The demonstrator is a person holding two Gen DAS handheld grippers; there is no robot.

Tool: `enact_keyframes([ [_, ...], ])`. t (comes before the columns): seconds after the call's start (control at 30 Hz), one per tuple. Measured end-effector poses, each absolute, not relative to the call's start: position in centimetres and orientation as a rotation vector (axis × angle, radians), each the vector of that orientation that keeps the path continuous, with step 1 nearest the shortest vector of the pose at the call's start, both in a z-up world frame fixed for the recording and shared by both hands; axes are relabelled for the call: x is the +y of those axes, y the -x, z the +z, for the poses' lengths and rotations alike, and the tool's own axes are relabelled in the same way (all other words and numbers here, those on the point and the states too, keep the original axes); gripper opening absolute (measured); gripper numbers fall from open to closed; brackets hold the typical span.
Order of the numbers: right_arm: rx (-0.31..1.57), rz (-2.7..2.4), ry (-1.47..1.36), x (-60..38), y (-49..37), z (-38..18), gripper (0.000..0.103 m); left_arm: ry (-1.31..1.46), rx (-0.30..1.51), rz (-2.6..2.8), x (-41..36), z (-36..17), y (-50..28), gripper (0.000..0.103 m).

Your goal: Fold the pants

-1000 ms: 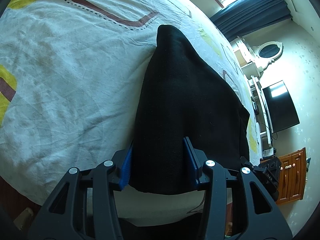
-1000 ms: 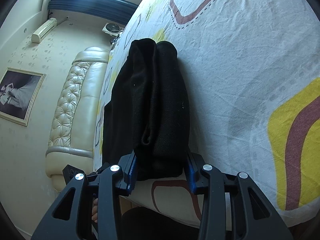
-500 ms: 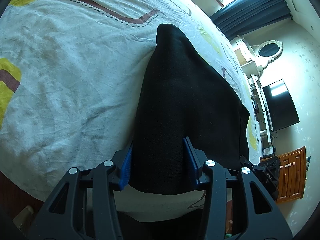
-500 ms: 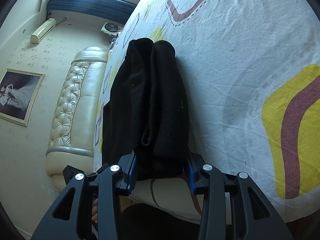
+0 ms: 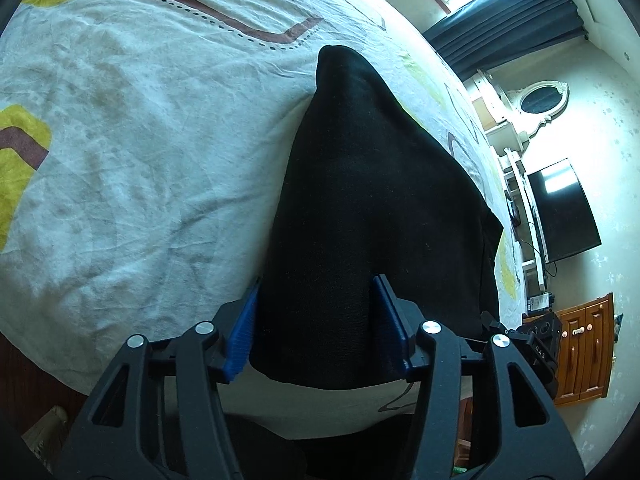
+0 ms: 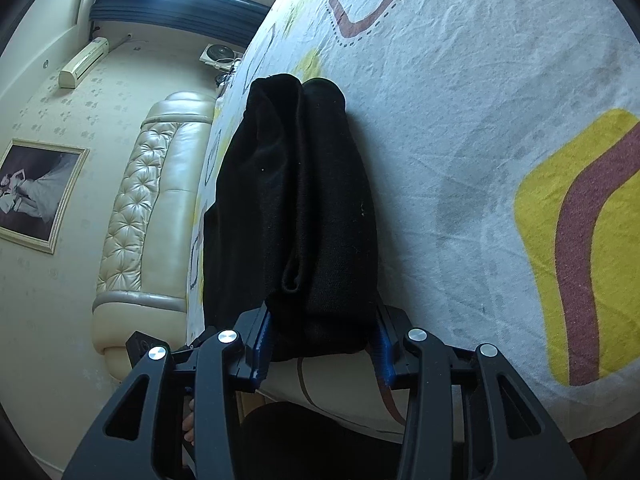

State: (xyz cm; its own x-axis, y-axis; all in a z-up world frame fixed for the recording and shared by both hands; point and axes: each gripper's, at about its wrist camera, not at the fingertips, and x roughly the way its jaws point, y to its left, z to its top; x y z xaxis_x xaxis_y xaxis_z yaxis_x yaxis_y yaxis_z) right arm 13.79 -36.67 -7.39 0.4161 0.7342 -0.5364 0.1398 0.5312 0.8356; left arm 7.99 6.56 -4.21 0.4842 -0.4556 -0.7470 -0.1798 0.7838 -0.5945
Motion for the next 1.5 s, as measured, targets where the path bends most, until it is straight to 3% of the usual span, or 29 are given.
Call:
enact_keyframes([
  [0.03, 1.111, 0.455, -0.973, -36.7, -13.7, -7.5, 0.051, 0.693, 1.080, -0.176, 6.7, -4.4, -7.9, 0.068],
  [0.13, 1.128, 0.459, -0.953, -36.4, -13.5, -7.3, 0.056, 0.769, 1.107, -0.148, 7.2, -4.8, -7.5, 0.075],
  [0.23, 1.138, 0.459, -0.894, -36.2, -13.8, -6.4, 0.065, 0.782, 1.113, -0.164, 7.4, -3.8, -7.4, 0.076],
  [0.43, 1.080, 0.465, -0.832, -37.0, -16.1, -5.0, 0.070, 0.569, 0.999, -0.223, 7.6, -0.9, -10.0, 0.079],
  [0.77, 1.009, 0.505, -0.924, -36.8, -23.6, -6.5, 0.074, 0.497, 1.027, -0.282, 7.3, -3.7, -19.7, 0.080],
  [0.8, 1.015, 0.503, -0.922, -36.7, -23.9, -6.8, 0.070, 0.501, 1.028, -0.289, 7.2, -4.0, -20.2, 0.082],
  [0.83, 1.024, 0.495, -0.924, -36.8, -24.2, -7.1, 0.057, 0.510, 1.032, -0.292, 7.1, -4.2, -20.8, 0.083],
  [0.93, 1.062, 0.464, -0.915, -37.2, -24.5, -8.2, 0.040, 0.491, 1.038, -0.285, 6.7, -4.4, -21.9, 0.083],
  [1.1, 1.064, 0.491, -0.952, -38.3, -24.4, -9.2, 0.033, 0.386, 1.002, -0.299, 5.9, -4.6, -21.6, 0.083],
  [1.5, 1.042, 0.489, -0.963, -38.5, -24.4, -8.9, 0.033, 0.402, 0.982, -0.317, 6.2, -4.6, -21.7, 0.083],
])
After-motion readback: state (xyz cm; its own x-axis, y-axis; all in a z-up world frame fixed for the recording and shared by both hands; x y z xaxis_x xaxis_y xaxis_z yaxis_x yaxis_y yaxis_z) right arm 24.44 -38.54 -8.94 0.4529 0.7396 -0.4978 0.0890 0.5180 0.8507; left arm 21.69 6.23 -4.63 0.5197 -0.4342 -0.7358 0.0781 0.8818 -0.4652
